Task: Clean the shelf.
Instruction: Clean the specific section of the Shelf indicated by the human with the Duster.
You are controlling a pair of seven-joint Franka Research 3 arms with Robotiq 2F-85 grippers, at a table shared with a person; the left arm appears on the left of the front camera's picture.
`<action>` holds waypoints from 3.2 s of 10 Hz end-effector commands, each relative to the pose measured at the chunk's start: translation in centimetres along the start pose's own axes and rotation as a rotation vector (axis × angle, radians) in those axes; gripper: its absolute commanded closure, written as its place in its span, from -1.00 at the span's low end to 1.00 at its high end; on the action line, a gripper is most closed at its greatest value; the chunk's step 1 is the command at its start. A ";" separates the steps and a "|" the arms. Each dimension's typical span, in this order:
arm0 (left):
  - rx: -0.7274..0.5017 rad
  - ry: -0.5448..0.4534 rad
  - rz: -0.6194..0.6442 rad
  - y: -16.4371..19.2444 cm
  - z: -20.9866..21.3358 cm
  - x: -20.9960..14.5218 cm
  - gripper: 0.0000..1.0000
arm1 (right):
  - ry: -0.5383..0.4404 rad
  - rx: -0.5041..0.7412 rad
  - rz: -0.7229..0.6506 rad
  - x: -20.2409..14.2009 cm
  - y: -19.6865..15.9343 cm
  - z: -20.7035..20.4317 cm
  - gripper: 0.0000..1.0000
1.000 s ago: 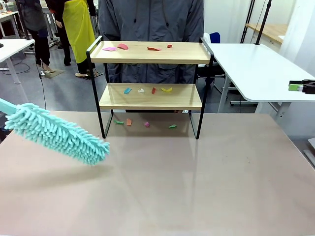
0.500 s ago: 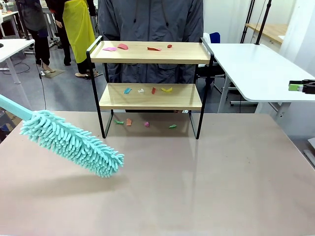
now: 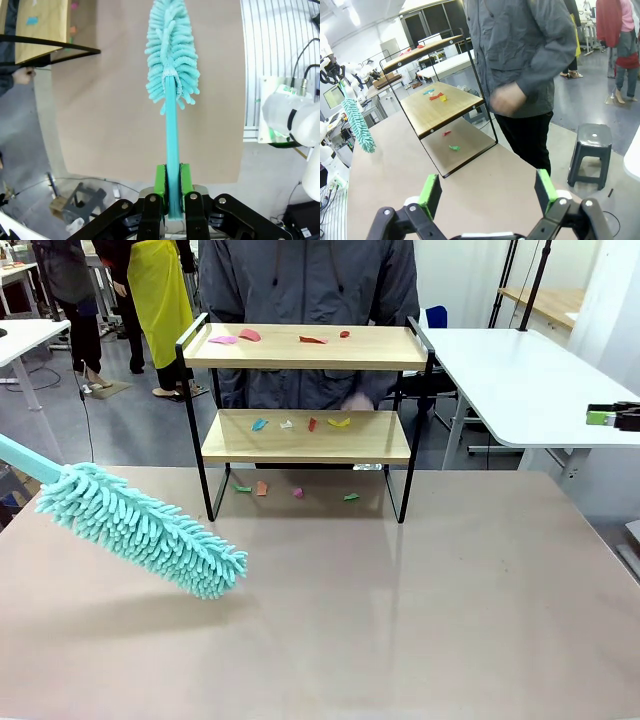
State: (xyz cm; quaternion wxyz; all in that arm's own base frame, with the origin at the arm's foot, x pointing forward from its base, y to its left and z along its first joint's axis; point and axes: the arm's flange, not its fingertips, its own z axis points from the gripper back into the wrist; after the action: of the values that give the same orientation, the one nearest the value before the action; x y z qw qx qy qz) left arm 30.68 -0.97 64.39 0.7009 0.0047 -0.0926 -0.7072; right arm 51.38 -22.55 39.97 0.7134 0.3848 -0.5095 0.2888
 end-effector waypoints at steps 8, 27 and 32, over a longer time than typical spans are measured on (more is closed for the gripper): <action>0.010 0.005 -0.019 0.0 0.2 -0.2 0.72 | 0.001 -0.004 0.005 0.3 0.1 -0.2 -1.00; 0.085 -0.664 0.394 -2.6 10.8 14.3 0.72 | 0.001 -0.004 0.005 0.3 0.1 -0.2 -1.00; 0.139 -0.697 0.478 -3.2 12.2 17.1 0.72 | 0.001 -0.004 0.005 0.3 0.1 -0.2 -1.00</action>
State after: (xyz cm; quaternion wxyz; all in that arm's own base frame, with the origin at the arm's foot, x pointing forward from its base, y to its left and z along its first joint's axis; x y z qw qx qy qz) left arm 25.49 -17.94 78.11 0.7733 -0.2029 -0.3782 -0.4666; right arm 51.38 -22.56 39.94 0.7134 0.3849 -0.5095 0.2887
